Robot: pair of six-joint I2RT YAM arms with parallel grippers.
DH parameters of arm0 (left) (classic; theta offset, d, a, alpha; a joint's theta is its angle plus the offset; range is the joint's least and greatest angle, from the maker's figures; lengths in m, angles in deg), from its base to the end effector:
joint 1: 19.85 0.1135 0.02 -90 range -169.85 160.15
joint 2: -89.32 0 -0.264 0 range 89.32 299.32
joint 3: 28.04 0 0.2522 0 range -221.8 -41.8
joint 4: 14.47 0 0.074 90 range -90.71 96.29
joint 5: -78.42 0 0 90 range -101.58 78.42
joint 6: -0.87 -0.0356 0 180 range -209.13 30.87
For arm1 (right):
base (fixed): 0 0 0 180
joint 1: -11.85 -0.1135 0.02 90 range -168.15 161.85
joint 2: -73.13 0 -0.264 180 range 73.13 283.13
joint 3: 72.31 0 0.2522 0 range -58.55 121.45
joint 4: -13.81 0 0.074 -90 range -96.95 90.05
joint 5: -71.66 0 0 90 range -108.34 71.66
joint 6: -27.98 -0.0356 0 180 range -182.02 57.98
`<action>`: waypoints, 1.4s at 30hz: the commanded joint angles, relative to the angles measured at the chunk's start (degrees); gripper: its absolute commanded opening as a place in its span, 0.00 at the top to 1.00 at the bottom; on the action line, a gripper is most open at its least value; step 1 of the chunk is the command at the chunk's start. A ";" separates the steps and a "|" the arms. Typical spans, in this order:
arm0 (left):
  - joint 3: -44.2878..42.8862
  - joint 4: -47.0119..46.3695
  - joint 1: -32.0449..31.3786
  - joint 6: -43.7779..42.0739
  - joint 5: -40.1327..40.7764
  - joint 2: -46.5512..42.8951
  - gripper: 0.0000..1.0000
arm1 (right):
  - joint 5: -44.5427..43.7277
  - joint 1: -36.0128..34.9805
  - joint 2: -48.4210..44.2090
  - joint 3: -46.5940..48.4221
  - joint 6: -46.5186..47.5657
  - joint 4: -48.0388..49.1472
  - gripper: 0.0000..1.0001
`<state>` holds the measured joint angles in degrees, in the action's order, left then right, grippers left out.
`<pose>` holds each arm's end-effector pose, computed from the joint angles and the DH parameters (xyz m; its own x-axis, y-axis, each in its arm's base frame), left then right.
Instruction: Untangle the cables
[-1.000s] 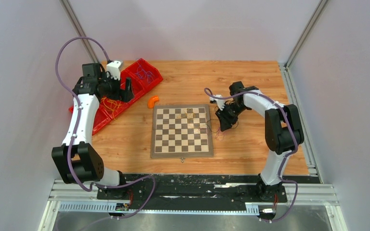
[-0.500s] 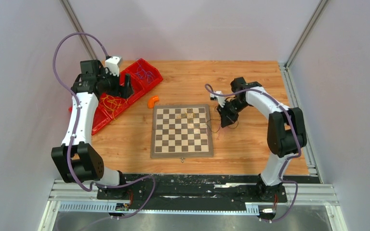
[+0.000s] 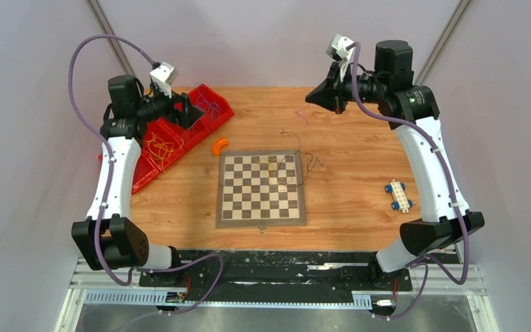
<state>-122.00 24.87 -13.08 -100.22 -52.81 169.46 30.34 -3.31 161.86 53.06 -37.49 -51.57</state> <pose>0.3112 0.0133 0.3904 -0.3233 0.1073 -0.9402 0.5749 0.8115 -0.1051 0.2845 0.1048 0.4811 -0.0866 -0.3075 -0.9476 -0.9280 0.3709 -0.0355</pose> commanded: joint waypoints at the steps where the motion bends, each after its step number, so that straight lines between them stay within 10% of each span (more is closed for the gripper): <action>1: -5.09 -7.55 -5.44 0.54 -18.02 -2.92 0.00 | 3.97 -2.81 2.03 4.09 -10.73 8.97 1.00; 14: -12.77 -17.58 -28.46 10.28 -20.39 4.44 0.05 | 5.24 -11.92 4.57 5.29 -14.44 17.44 1.00; 18: -14.66 -11.43 -29.68 8.13 -20.49 6.19 0.36 | 5.60 -13.21 4.85 5.00 -15.95 19.95 1.00; 21: -14.74 -6.87 -29.24 7.07 -19.74 5.42 0.89 | 4.43 -13.19 4.92 4.41 -15.81 20.49 1.00; 23: -12.37 -8.65 -27.70 9.58 -18.41 3.31 1.00 | 3.16 -12.74 4.53 3.16 -15.58 20.50 0.98; 31: -5.13 -8.62 -12.01 19.04 -6.78 -3.10 1.00 | 1.07 -7.99 3.83 -3.77 -17.31 20.52 0.18; 42: -7.65 4.78 7.67 14.84 9.59 -0.90 1.00 | -2.23 -5.96 2.25 -13.29 -12.86 20.31 0.03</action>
<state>-127.27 25.16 -9.83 -83.45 -50.50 167.97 29.38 -9.38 166.67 40.75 -52.42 -32.66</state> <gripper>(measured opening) 0.009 0.946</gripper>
